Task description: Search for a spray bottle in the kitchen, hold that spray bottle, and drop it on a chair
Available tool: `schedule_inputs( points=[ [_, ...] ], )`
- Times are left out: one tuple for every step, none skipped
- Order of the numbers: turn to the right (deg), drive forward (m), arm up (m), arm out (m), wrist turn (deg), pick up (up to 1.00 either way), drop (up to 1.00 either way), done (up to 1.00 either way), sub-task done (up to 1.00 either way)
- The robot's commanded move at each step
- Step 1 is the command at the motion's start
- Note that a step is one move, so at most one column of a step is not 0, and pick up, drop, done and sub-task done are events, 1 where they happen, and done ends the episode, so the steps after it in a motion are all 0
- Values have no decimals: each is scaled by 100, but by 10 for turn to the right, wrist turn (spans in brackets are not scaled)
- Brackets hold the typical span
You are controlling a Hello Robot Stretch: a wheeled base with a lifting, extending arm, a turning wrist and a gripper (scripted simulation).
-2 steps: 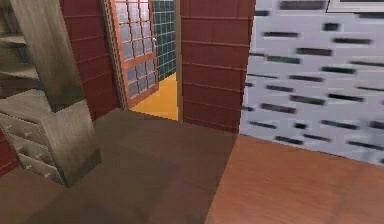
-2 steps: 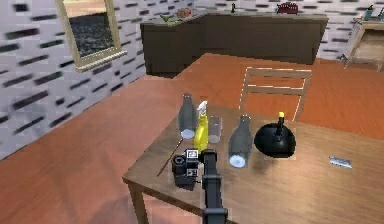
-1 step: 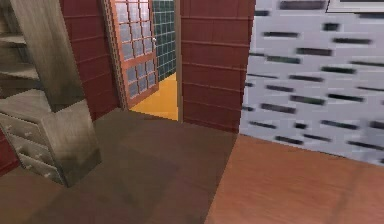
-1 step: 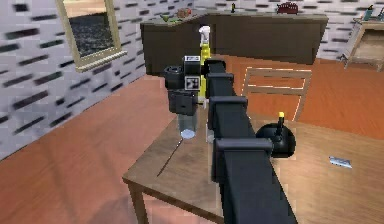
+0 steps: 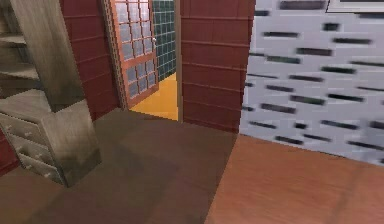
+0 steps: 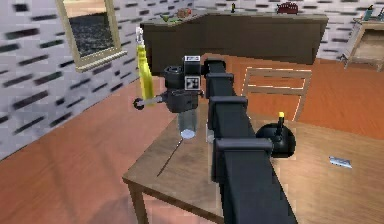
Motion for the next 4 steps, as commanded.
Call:
schedule_inputs(
  points=[
    [0, 0, 0, 0, -450, 0, 0, 0, 0],
    [0, 0, 0, 0, -450, 0, 0, 0, 0],
    [0, 0, 0, 0, -120, 0, 0, 0, 0],
    [0, 0, 0, -28, 0, 0, 0, 0, 0]
  ],
)
